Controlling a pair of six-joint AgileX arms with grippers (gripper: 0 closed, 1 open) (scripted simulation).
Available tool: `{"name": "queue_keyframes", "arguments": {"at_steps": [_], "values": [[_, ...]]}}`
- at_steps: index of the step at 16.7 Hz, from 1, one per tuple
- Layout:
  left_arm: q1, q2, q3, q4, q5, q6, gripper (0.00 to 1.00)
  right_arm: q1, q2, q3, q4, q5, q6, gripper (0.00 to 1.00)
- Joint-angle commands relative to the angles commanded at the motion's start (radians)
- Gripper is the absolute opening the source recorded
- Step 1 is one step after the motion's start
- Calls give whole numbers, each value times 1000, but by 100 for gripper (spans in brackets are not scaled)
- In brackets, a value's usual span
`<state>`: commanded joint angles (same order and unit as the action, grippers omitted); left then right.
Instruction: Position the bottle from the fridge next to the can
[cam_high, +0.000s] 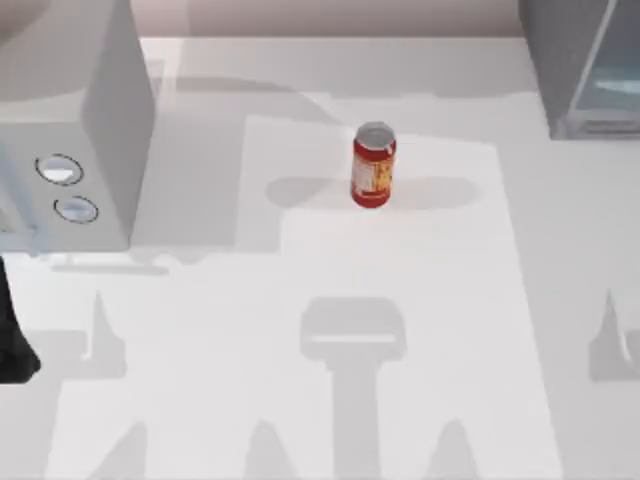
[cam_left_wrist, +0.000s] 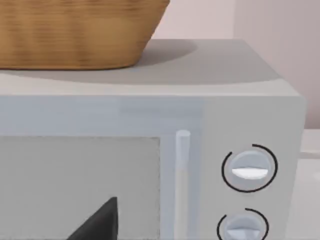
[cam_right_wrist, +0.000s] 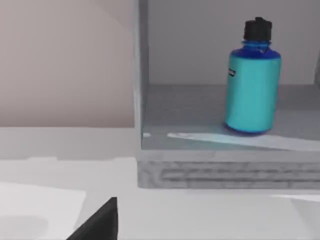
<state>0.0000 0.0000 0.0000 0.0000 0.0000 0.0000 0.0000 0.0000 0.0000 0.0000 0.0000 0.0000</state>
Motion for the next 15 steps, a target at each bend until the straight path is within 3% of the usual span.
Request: {"name": "queue_keyframes", "arguments": {"at_steps": [7, 15], "values": [[0, 0, 0, 0, 0, 0, 100, -25, 157, 103, 120, -15, 1, 100], [0, 0, 0, 0, 0, 0, 100, -100, 927, 463, 542, -87, 8, 100]]}}
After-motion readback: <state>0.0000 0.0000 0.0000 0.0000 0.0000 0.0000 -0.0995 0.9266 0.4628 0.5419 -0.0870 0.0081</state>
